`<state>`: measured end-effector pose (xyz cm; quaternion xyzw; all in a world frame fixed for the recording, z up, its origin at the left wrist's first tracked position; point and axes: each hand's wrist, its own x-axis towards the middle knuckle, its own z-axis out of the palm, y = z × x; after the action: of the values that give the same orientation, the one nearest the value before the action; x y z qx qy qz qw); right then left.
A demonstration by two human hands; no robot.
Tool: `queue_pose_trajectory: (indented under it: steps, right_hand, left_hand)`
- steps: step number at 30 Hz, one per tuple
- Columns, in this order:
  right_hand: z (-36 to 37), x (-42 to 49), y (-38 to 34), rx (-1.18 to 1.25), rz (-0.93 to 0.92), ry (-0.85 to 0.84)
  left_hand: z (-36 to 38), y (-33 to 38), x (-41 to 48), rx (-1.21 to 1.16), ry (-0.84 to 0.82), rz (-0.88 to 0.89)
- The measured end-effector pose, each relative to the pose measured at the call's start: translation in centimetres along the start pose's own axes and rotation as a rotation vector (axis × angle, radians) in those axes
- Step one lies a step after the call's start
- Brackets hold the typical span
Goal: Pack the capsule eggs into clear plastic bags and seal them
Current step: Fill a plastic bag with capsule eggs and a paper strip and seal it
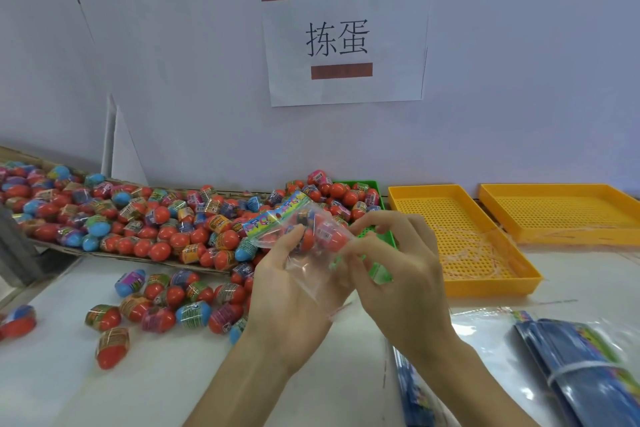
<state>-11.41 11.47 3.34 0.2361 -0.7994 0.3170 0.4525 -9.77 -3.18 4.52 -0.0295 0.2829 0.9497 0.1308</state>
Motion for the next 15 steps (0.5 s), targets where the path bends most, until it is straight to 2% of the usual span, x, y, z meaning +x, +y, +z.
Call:
queue_pose_trajectory:
  steps: [3, 8, 15]
  right_hand:
    - [-0.1, 0.1, -0.1, -0.021, 0.015, -0.107]
    - [0.2, -0.5, -1.2, -0.043, -0.078, -0.325]
    - [0.4, -0.6, -0.9, -0.026, -0.031, -0.243]
  left_hand:
    - [0.0, 0.2, 0.1, 0.061, 0.016, 0.037]
    - [-0.3, 0.7, 0.2, 0.107, 0.035, 0.102]
    - [-0.3, 0.6, 0.2, 0.069, 0.019, 0.097]
